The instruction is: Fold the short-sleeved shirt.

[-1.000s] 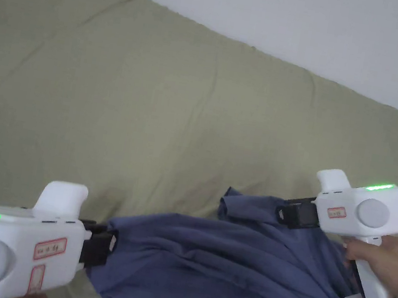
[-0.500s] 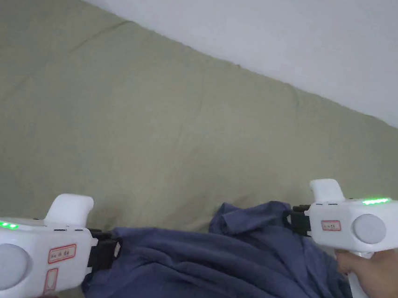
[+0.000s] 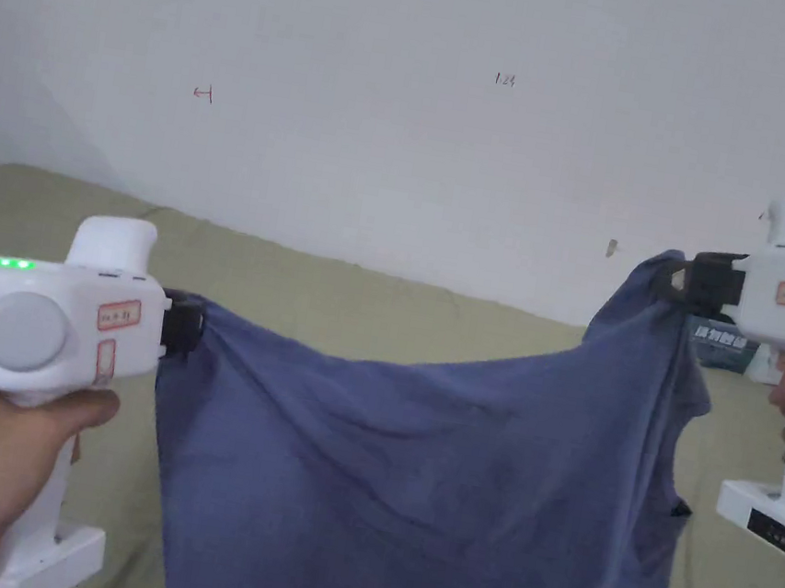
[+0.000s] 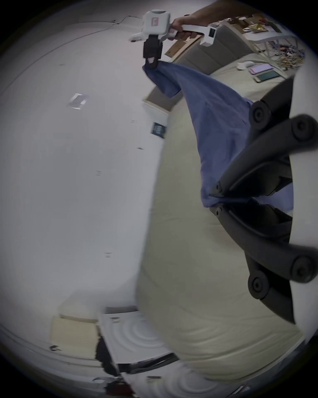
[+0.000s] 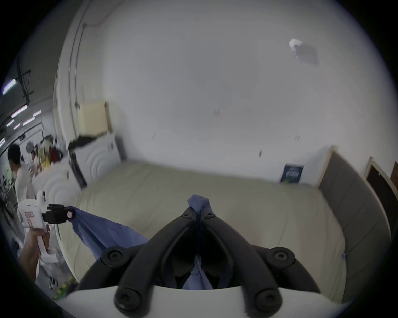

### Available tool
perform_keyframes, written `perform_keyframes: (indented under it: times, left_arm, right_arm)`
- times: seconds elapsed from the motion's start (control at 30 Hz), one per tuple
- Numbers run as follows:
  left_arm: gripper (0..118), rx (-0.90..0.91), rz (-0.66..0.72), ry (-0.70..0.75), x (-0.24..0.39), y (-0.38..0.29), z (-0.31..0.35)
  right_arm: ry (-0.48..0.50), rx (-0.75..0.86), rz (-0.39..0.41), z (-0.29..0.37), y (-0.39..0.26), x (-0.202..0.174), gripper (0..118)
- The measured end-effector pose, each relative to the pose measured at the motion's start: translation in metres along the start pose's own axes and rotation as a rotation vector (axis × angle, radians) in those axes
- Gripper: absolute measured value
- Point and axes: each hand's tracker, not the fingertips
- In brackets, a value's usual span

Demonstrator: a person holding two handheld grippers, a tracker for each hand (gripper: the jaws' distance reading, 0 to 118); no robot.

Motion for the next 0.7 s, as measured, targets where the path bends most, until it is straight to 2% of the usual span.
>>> perform_keyframes:
  times: [0.13, 0.23, 0.37, 0.43, 0.53, 0.6, 0.63, 0.7]
  left_arm:
    - [4, 0.084, -0.031, 0.027, 0.006, 0.065, 0.006]
    - [4, 0.22, -0.03, 0.048, 0.01, 0.141, 0.019]
    - [4, 0.303, -0.047, 0.07, 0.016, 0.205, 0.03]
    - [4, 0.323, -0.048, 0.083, 0.02, 0.233, 0.037]
    - [4, 0.33, -0.072, 0.094, 0.023, 0.252, 0.038]
    - [4, 0.333, -0.07, 0.101, 0.024, 0.251, 0.033]
    - [4, 0.323, -0.06, 0.081, 0.021, 0.246, 0.026]
    - [4, 0.281, -0.051, 0.09, 0.011, 0.232, -0.002]
  right_arm:
    - [-0.011, 0.111, -0.083, 0.036, 0.066, 0.018, 3]
    - [-0.052, 0.218, -0.058, 0.053, 0.104, 0.023, 3]
    - [-0.003, 0.33, -0.12, 0.066, 0.148, 0.031, 3]
    - [-0.011, 0.338, -0.159, 0.069, 0.167, 0.034, 3]
    - [-0.004, 0.37, -0.148, 0.069, 0.172, 0.035, 4]
    - [0.066, 0.387, -0.208, 0.063, 0.163, 0.039, 4]
    - [0.074, 0.373, -0.246, 0.054, 0.154, 0.042, 4]
    - [0.053, 0.359, -0.255, 0.038, 0.132, 0.044, 4]
